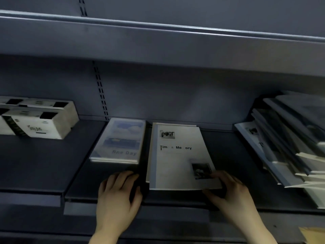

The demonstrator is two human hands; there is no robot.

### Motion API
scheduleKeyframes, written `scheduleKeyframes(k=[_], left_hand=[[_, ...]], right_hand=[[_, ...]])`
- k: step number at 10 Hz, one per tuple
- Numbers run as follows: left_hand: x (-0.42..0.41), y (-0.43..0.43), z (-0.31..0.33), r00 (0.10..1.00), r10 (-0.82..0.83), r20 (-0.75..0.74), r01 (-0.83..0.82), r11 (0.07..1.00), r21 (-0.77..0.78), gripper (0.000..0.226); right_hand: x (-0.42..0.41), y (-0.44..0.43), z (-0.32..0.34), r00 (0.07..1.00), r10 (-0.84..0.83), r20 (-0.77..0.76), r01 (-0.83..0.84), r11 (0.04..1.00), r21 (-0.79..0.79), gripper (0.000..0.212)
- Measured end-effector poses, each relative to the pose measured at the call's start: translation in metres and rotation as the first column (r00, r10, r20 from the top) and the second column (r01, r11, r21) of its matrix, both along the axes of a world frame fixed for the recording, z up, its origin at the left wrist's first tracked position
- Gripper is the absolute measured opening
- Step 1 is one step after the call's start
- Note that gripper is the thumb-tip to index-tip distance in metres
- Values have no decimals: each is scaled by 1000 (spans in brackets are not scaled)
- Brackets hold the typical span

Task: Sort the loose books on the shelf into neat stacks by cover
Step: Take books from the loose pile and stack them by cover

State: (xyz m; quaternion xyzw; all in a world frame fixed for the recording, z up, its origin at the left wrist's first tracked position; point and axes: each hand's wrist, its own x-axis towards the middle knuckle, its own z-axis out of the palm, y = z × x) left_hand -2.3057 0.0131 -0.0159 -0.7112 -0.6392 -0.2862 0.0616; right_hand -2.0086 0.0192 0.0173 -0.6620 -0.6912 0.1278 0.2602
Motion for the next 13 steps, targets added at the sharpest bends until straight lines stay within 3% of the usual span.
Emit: scheduleKeyframes(k=[3, 13], left_hand=[[2, -1, 0, 999, 23, -23, -24, 999, -33, 42], [3, -2, 0, 999, 30, -30, -32, 998, -48, 42]], right_hand=[[-7, 11, -14, 989, -46, 139, 26, 990, 138, 42], [-7, 14, -27, 997, -65, 42, 46, 931, 361, 20]])
